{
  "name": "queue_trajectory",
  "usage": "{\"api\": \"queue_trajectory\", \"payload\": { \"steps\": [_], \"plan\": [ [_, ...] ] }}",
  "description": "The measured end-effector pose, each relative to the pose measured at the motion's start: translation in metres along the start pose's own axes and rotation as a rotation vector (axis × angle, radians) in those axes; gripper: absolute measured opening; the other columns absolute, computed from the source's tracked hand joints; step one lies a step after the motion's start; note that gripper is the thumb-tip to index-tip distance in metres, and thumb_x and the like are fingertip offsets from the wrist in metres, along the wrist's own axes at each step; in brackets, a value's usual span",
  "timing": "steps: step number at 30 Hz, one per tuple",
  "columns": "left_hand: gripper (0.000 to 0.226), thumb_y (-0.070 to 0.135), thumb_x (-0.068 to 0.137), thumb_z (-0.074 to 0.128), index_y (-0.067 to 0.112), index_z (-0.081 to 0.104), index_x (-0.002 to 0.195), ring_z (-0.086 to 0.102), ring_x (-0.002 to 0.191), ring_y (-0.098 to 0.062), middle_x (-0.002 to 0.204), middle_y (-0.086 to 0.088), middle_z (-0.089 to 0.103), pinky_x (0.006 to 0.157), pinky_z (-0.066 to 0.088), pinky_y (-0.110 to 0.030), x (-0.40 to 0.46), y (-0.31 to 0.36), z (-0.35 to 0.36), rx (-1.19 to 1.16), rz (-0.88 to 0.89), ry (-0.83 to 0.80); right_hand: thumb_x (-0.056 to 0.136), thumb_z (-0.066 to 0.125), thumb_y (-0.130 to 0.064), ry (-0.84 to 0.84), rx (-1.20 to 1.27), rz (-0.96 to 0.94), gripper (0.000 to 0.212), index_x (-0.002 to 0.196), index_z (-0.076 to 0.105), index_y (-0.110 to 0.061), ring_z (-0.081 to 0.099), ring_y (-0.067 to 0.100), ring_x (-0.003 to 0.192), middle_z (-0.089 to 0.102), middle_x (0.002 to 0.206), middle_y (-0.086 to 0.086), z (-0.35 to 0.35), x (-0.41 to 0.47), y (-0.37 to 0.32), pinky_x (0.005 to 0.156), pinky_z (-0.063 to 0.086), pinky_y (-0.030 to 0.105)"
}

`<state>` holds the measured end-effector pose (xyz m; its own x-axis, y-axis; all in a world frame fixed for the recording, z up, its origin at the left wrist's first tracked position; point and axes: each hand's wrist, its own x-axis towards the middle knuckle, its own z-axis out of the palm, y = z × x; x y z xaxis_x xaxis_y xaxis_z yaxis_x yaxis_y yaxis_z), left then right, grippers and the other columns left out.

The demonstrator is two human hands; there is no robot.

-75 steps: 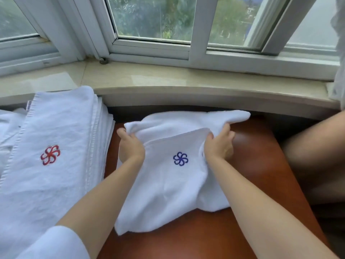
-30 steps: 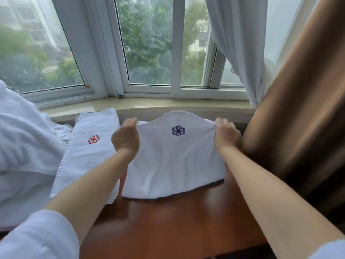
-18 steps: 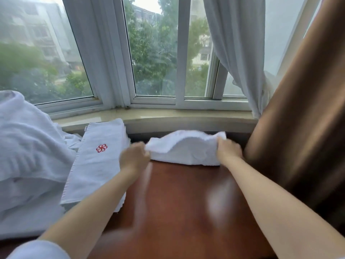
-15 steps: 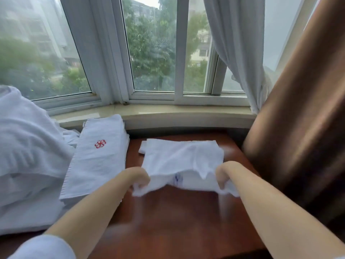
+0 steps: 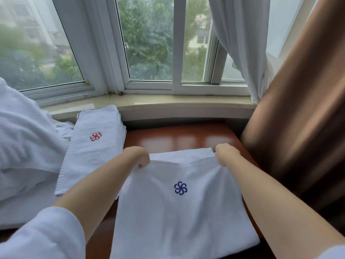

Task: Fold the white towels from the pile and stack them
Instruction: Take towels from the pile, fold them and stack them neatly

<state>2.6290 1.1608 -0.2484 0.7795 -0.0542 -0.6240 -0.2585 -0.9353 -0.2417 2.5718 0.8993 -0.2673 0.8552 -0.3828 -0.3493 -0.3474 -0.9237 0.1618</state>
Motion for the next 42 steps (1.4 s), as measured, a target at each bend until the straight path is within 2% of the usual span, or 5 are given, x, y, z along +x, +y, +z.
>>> {"api": "queue_trajectory", "payload": {
  "steps": [6,18,22,30,42],
  "plan": [
    [0.031,-0.005,0.084,0.051,0.008,0.065,0.109,0.061,0.098,-0.028,0.112,-0.009,0.064,0.071,0.043,-0.029,0.048,-0.020,0.018,-0.235,-0.133,0.443,0.088,0.049,0.005,0.238,0.122,0.061,0.026,0.106,0.063,-0.007,0.061,0.030,0.104,0.063,0.112,0.012,0.007,0.033,-0.014,0.071,0.043,0.030],
    [0.076,0.013,0.084,0.061,0.019,0.023,0.150,0.052,0.121,-0.032,0.138,-0.012,0.038,0.095,0.049,-0.040,0.118,-0.017,0.086,-0.420,0.025,0.040,0.078,0.067,-0.055,-0.153,0.237,-0.034,0.081,0.141,0.028,-0.022,0.035,0.028,0.129,0.031,0.139,0.008,0.104,0.070,-0.024,0.097,0.039,0.038],
    [0.060,0.011,0.083,0.058,0.015,0.035,0.138,0.054,0.114,-0.028,0.127,-0.009,0.050,0.086,0.050,-0.036,0.123,-0.015,0.094,-0.505,-0.063,0.088,0.078,0.062,-0.054,0.077,0.143,-0.182,0.065,0.126,0.037,-0.018,0.042,0.022,0.112,0.040,0.121,0.003,0.122,0.065,-0.027,0.086,0.041,0.031],
    [0.017,0.015,0.092,0.046,0.004,0.056,0.099,0.063,0.094,-0.032,0.108,-0.015,0.061,0.082,0.055,-0.038,0.114,-0.017,0.102,-0.841,-0.180,0.273,0.098,0.043,-0.026,-0.007,0.263,-0.066,0.038,0.135,0.042,-0.016,0.043,0.025,0.116,0.044,0.124,0.007,0.132,0.060,-0.033,0.085,0.043,0.034],
    [0.020,0.009,0.097,0.038,0.000,0.049,0.110,0.056,0.102,-0.042,0.111,-0.026,0.060,0.084,0.043,-0.043,0.100,-0.014,0.052,-1.212,-0.464,0.772,0.103,0.027,-0.019,0.524,0.798,0.251,0.020,0.111,0.044,-0.012,0.060,0.039,0.093,0.062,0.114,0.011,0.066,0.088,-0.036,0.067,0.032,0.033]
  ]
}}
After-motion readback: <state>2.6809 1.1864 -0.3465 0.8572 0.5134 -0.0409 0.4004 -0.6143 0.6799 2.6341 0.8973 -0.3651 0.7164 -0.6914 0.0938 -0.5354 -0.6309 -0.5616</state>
